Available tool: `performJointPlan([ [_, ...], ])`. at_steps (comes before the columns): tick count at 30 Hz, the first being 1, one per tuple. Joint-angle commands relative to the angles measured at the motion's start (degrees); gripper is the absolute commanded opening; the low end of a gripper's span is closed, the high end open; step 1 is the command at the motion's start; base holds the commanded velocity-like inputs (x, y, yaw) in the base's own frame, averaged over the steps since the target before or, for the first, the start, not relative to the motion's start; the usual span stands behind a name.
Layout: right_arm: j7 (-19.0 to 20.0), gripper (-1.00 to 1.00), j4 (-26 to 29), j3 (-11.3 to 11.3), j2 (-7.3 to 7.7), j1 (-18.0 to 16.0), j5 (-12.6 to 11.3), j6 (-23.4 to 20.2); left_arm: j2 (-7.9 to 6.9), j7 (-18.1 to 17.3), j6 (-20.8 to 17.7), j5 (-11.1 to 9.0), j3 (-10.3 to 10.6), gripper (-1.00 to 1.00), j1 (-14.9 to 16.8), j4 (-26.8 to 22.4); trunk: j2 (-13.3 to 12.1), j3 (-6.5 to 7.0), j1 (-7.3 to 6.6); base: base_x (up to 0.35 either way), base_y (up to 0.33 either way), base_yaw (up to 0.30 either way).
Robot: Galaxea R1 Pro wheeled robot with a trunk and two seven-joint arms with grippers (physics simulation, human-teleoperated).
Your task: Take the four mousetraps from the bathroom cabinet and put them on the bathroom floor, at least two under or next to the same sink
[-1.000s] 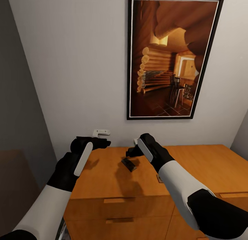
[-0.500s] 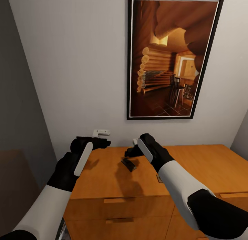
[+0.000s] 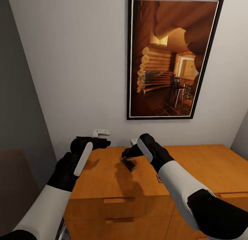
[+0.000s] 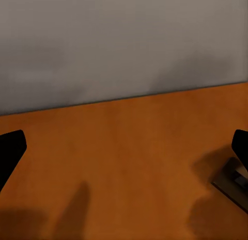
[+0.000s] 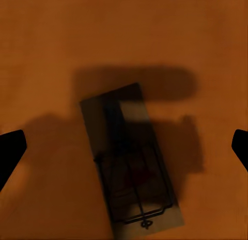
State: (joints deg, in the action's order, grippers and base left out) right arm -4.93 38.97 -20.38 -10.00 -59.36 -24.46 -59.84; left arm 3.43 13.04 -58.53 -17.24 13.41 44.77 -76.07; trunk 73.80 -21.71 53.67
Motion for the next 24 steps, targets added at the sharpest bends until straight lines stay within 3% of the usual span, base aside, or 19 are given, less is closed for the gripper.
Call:
performJointPlan([
  [1,-0.3,1.0,0.0,-0.3,0.0,-0.1,-0.5,-0.2,0.0,0.6,-0.2,-0.6,0.0,1.0,0.0,0.0,0.0,-0.07,0.0,0.0,0.0,0.0],
  [7,0.2,1.0,0.0,-1.9,0.0,-0.1,-0.5,-0.2,0.0,0.6,-0.2,-0.6,0.1,1.0,0.0,0.0,0.0,-0.07,0.0,0.0,0.0,0.0],
  [24,0.5,1.0,-0.1,-3.0,0.0,-0.1,-0.5,-0.2,-0.05,0.6,-0.1,-0.6,0.1,1.0,0.0,0.0,0.0,-0.07,0.0,0.0,0.0,0.0],
])
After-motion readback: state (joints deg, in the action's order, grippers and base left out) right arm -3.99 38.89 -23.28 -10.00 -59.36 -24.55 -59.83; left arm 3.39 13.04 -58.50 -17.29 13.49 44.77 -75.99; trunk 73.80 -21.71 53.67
